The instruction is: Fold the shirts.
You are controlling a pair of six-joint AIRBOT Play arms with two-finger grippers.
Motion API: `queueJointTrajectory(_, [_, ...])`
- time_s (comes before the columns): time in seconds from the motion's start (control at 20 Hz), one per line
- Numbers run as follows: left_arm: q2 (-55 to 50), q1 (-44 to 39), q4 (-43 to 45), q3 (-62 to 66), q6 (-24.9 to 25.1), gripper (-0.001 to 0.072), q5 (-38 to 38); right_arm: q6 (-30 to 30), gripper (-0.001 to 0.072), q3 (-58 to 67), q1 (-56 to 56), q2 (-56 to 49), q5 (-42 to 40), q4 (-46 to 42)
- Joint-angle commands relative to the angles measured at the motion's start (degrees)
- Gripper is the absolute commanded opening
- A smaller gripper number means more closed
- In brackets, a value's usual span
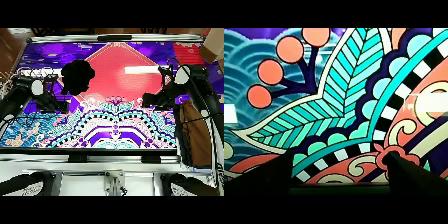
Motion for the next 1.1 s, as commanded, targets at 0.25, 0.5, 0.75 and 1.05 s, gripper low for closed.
queueJointTrajectory(0.25, [-9.94, 11.28, -14.36, 9.27, 1.18, 0.0690, 15.72, 0.35, 0.0647, 0.04, 5.29, -0.04, -2.91, -3.15])
queueJointTrajectory(0.5, [-29.20, 17.53, -31.28, 26.73, 3.54, 0.0690, 15.98, 0.35, 0.0647, 0.04, 5.49, -0.04, -2.82, -3.13])
queueJointTrajectory(0.75, [-39.52, 17.22, -34.38, 32.46, 4.74, 0.0689, 16.98, 0.35, 0.0647, 0.04, 5.49, -0.04, -2.75, -3.21])
queueJointTrajectory(1.05, [-42.03, 17.11, -35.32, 32.46, 4.76, 0.0216, 19.15, 0.37, 0.0647, 0.04, 5.46, -0.04, -4.28, -4.22])
